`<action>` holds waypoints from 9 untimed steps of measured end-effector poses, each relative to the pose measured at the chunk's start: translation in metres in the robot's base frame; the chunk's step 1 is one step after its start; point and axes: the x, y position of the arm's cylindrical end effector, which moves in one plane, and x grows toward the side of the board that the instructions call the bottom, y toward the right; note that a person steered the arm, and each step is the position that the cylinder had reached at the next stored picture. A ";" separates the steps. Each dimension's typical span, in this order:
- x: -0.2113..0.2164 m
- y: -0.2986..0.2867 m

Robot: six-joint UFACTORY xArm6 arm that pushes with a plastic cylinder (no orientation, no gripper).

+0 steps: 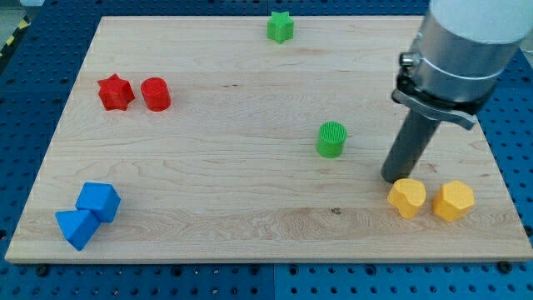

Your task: Move the green circle towards the top side of the board

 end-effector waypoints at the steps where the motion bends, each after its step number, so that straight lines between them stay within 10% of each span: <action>1: 0.000 -0.004; 9: -0.054 -0.083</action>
